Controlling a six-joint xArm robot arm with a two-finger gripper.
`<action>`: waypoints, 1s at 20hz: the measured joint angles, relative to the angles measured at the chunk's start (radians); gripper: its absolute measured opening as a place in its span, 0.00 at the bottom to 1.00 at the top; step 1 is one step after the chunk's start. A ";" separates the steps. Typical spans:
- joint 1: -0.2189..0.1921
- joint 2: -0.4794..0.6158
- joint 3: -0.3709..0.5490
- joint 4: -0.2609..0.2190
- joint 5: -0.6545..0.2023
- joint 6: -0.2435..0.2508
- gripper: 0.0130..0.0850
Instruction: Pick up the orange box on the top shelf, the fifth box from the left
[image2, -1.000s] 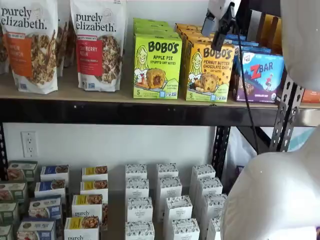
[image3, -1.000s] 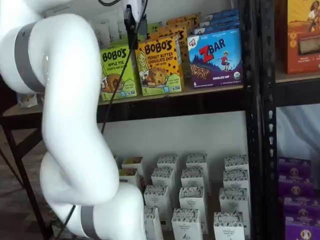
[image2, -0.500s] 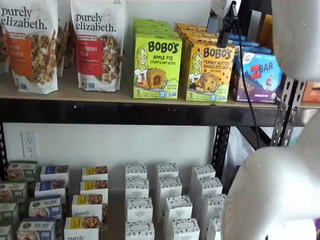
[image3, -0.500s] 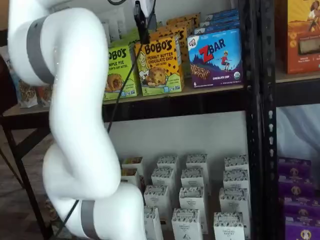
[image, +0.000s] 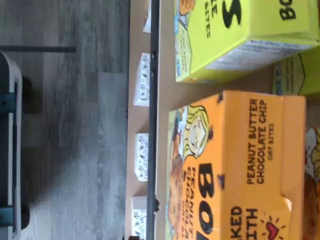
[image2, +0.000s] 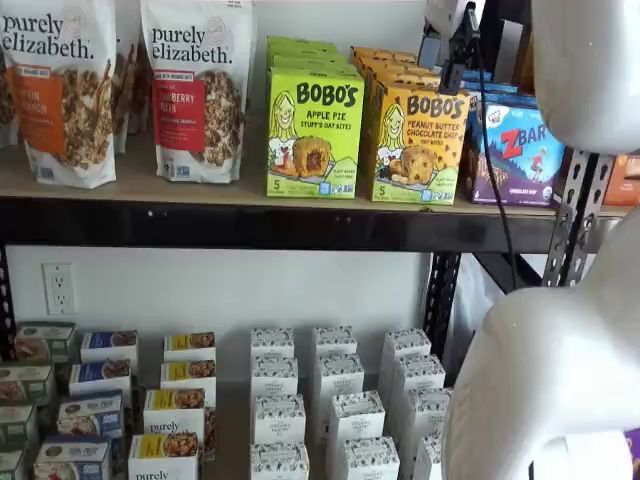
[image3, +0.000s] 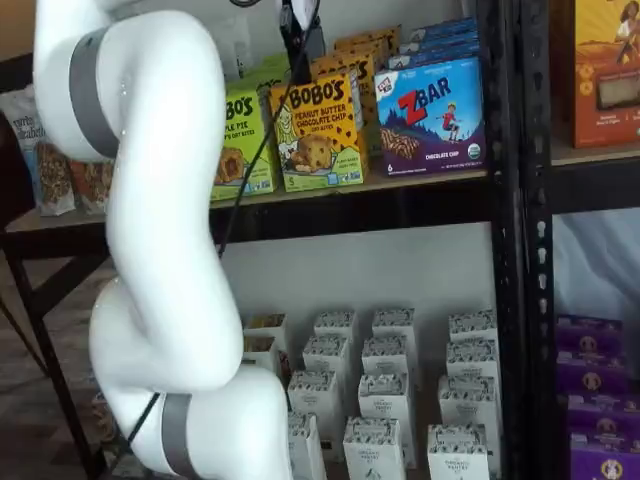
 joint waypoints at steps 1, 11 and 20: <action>-0.001 0.001 0.004 -0.003 -0.007 -0.002 1.00; 0.002 -0.006 0.078 -0.051 -0.084 -0.011 1.00; 0.009 -0.022 0.152 -0.081 -0.116 -0.008 1.00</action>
